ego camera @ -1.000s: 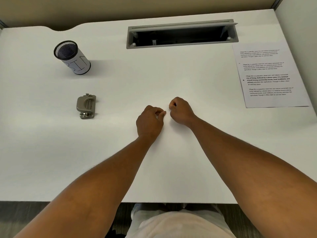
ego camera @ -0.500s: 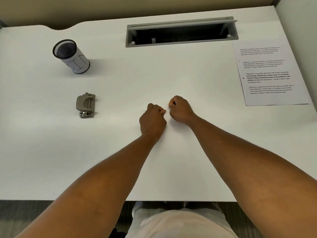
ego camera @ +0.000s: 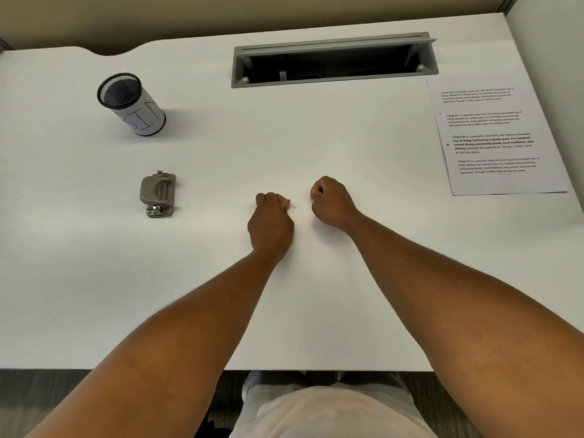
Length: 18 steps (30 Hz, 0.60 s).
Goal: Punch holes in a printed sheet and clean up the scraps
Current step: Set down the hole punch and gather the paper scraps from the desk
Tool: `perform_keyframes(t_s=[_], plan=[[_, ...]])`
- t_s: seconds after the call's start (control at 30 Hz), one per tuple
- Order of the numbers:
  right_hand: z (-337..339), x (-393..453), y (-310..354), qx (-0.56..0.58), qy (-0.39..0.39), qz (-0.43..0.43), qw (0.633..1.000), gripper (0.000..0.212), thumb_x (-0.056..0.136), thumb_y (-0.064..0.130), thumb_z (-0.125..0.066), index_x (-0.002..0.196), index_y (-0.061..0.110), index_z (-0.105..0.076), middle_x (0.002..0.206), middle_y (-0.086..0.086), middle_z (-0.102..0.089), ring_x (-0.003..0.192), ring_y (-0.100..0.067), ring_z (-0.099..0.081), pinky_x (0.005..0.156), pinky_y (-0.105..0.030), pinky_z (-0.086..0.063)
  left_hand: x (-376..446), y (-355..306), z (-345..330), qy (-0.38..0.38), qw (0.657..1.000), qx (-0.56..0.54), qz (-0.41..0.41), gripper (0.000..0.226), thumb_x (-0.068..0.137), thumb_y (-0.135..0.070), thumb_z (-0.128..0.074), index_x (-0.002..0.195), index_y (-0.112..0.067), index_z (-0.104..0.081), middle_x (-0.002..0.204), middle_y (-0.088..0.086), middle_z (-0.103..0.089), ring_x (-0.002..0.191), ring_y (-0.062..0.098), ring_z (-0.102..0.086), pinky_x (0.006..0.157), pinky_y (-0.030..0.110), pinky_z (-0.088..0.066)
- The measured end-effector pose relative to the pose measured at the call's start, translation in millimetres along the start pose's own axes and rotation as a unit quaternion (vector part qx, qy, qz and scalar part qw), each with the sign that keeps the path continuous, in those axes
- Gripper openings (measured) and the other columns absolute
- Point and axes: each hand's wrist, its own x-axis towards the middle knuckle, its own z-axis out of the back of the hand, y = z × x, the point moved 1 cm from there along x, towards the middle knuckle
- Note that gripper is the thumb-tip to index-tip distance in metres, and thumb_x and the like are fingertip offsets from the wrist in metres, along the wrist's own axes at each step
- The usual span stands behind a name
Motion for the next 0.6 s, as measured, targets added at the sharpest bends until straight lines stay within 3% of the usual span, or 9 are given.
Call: perform_keyframes(t_s=[0.23, 0.43, 0.6], plan=[[-5, 0, 4, -0.007, -0.008, -0.009, 1.000, 0.020, 0.076, -0.003, -0.040, 0.082, 0.011, -0.052, 0.094, -0.002, -0.059, 0.084, -0.021, -0.055, 0.071, -0.030, -0.043, 10, 11, 10, -0.006, 0.999, -0.030, 0.032, 0.018, 0.102, -0.020, -0.042, 0.109, -0.016, -0.058, 0.119, 0.000, -0.051, 0.081, 0.025, -0.059, 0.068, 0.032, -0.040], [-10, -1, 3, -0.020, -0.026, 0.011, 0.999, 0.017, 0.076, -0.004, -0.042, 0.076, 0.011, -0.050, 0.094, -0.008, -0.059, 0.085, -0.026, -0.056, 0.071, -0.034, -0.043, 4, 13, 10, 0.027, 0.998, -0.035, -0.043, 0.016, 0.099, -0.025, -0.047, 0.100, -0.021, -0.062, 0.110, -0.006, -0.055, 0.081, 0.019, -0.060, 0.070, 0.032, -0.046], [-7, -2, 3, -0.008, -0.019, 0.011, 1.000, 0.018, 0.076, -0.005, -0.041, 0.078, 0.009, -0.052, 0.096, -0.009, -0.060, 0.087, -0.024, -0.055, 0.073, -0.032, -0.043, 1, 12, 5, 0.022, 0.996, -0.057, -0.069, 0.016, 0.097, -0.035, -0.055, 0.096, -0.024, -0.066, 0.101, -0.011, -0.057, 0.081, 0.013, -0.059, 0.068, 0.026, -0.038]])
